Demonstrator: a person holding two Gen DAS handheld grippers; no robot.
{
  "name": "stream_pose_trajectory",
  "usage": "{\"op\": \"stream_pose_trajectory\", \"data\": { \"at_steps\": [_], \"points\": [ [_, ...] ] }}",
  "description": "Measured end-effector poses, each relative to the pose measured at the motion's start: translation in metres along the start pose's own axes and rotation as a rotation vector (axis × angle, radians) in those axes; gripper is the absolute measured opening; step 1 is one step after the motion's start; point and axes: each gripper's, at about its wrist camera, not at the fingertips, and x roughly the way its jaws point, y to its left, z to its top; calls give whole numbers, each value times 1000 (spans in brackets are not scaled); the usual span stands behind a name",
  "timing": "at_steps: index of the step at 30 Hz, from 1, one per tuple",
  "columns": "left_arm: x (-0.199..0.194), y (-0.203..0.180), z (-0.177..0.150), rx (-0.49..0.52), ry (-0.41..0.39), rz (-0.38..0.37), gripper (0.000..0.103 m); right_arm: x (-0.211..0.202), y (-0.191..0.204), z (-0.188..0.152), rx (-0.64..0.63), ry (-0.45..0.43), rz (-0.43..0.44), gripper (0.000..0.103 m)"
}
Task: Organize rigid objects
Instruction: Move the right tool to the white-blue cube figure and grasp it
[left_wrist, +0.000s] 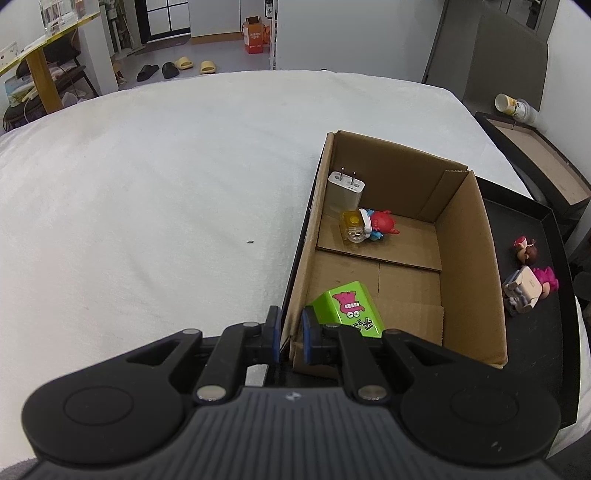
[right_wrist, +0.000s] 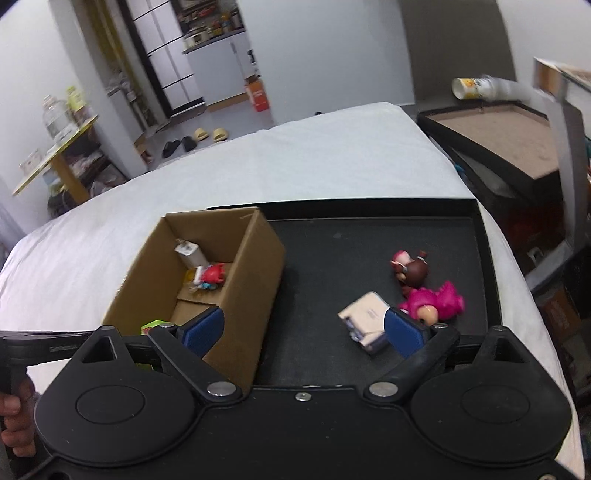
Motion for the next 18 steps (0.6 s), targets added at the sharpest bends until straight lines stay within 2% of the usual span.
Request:
{"op": "stream_pose_trajectory", "data": {
  "at_steps": [11, 18],
  "points": [
    [1, -6, 0, 26, -3, 29, 11, 18, -31, -11, 60, -35, -8, 86],
    [2, -7, 1, 18, 6, 30, 11, 41, -44, -18, 47, 1, -24, 81]
  ]
}}
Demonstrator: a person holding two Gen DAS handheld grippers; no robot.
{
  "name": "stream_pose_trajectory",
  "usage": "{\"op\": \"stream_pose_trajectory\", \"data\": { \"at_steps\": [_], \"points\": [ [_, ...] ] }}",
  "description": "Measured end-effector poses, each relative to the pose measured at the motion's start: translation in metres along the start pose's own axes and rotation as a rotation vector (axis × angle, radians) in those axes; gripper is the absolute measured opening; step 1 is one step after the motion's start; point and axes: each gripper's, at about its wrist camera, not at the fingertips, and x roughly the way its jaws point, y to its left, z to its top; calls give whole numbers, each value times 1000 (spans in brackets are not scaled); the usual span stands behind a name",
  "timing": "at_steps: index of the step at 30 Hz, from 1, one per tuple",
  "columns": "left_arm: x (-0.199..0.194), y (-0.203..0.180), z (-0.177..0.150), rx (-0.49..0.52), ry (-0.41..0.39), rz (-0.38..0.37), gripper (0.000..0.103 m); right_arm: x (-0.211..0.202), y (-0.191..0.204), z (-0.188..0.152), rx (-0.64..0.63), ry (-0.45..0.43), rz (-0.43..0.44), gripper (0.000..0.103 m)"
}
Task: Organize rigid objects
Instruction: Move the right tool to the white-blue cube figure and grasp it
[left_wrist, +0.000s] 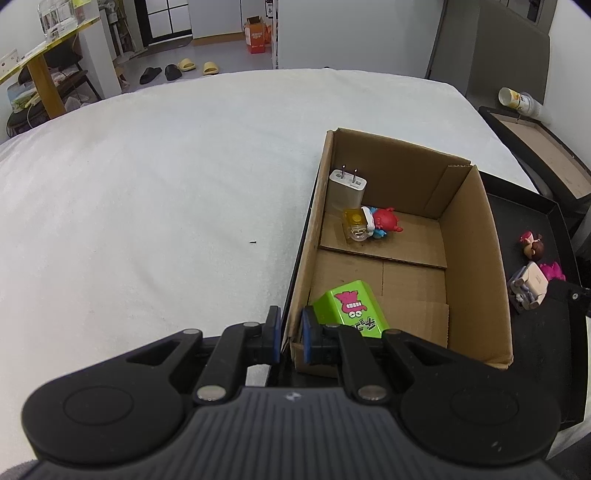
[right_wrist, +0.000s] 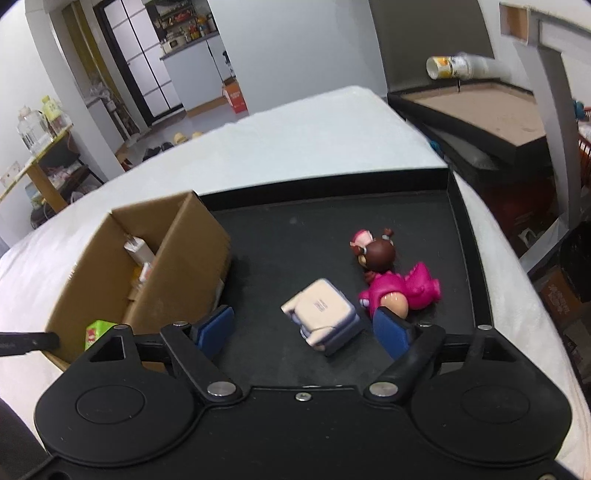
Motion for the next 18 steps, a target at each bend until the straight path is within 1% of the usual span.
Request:
{"op": "stream_pose_trajectory", "data": {
  "at_steps": [2, 7, 10, 12, 16, 18],
  "points": [
    [0, -2, 0, 5, 0, 5, 11, 4, -1, 0, 7, 10, 7, 80],
    [2, -5, 0, 14, 5, 23, 11, 19, -2, -3, -11, 34, -17, 76],
    [4, -7, 1, 17, 11, 32, 11, 28, -2, -5, -34, 50, -52, 76],
    [5, -8, 2, 21, 13, 39, 11, 32, -5, -4, -22, 61, -47, 75],
    [6, -12, 2, 31, 16, 52, 11, 40, -6, -2, -41, 57, -78, 75],
    [6, -13, 1, 37, 16, 60, 11, 44, -6, -1, -42, 54, -79, 74]
  ]
}}
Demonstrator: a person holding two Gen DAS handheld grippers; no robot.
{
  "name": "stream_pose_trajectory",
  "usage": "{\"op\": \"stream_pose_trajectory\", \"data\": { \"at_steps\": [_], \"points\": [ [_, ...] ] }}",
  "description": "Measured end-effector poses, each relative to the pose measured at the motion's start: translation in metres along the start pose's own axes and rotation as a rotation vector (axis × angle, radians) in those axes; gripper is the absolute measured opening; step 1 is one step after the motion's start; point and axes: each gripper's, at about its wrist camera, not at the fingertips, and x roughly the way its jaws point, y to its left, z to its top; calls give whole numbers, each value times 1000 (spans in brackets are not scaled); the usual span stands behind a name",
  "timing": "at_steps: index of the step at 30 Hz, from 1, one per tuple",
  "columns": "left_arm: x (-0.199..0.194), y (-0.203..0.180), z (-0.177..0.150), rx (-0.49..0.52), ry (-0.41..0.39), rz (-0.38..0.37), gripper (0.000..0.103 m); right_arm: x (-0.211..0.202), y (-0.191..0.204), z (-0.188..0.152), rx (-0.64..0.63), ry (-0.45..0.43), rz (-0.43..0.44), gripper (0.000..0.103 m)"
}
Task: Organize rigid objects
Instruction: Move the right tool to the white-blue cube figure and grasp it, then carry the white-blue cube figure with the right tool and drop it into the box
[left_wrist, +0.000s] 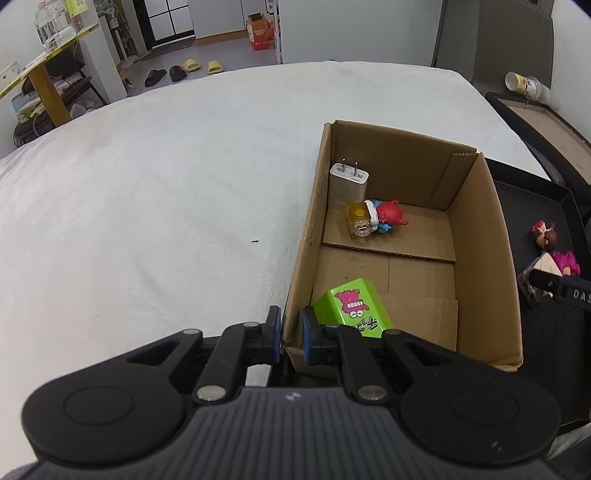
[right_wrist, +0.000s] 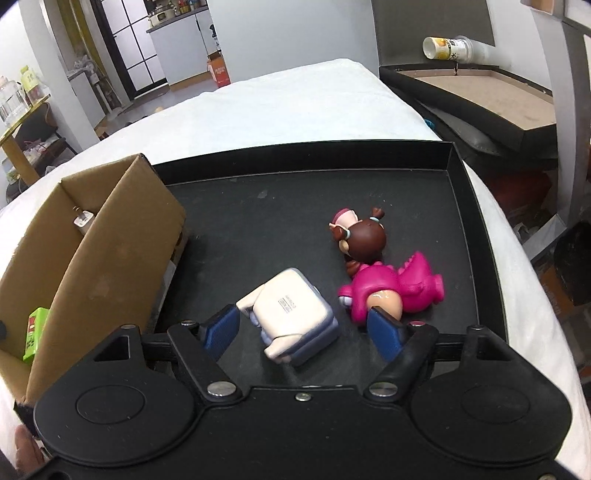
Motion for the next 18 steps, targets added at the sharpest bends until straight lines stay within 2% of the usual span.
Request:
{"op": "stream_pose_trajectory", "data": {
  "at_steps": [9, 11, 12, 18],
  "points": [
    [-1, -4, 0, 10, 1, 22, 11, 8, 0, 2, -13, -23, 1, 69],
    [-1, -4, 0, 12, -2, 26, 11, 10, -1, 3, -14, -23, 9, 57],
    [-2, -4, 0, 10, -3, 25, 11, 10, -2, 2, -9, -17, 23, 46],
    [-4, -2, 0, -4, -7, 18, 11, 3, 1, -3, -7, 20, 31, 45]
  ]
}}
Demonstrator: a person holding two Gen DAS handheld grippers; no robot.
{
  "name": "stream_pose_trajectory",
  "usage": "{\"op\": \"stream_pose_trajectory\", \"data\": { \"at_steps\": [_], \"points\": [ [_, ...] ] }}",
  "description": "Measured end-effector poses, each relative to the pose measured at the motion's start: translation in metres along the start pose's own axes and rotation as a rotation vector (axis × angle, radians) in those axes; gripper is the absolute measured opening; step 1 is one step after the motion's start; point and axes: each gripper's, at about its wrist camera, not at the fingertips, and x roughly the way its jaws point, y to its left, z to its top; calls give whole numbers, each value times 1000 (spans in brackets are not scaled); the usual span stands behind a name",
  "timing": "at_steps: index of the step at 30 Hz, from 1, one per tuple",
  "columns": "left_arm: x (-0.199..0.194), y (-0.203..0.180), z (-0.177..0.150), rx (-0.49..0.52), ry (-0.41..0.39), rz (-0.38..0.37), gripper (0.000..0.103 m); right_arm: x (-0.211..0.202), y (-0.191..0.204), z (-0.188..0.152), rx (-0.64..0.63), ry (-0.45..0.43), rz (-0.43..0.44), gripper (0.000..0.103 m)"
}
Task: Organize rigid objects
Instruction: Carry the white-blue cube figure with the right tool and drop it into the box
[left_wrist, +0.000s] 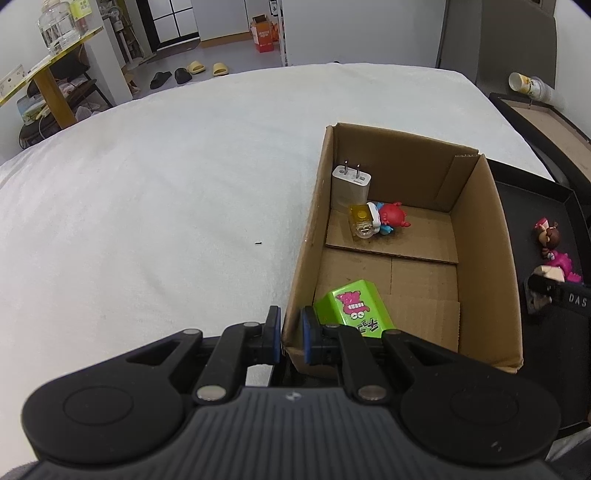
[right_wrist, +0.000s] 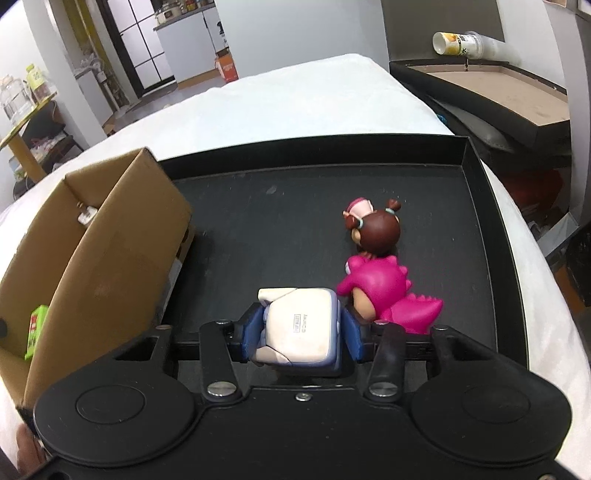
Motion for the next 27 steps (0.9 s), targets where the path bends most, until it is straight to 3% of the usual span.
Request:
{"op": "stream_pose_trajectory", "data": {
  "at_steps": [27],
  "points": [
    [-3, 10, -1, -37, -11, -50, 10, -60, 46, 13, -95, -13, 2, 45]
  ]
}}
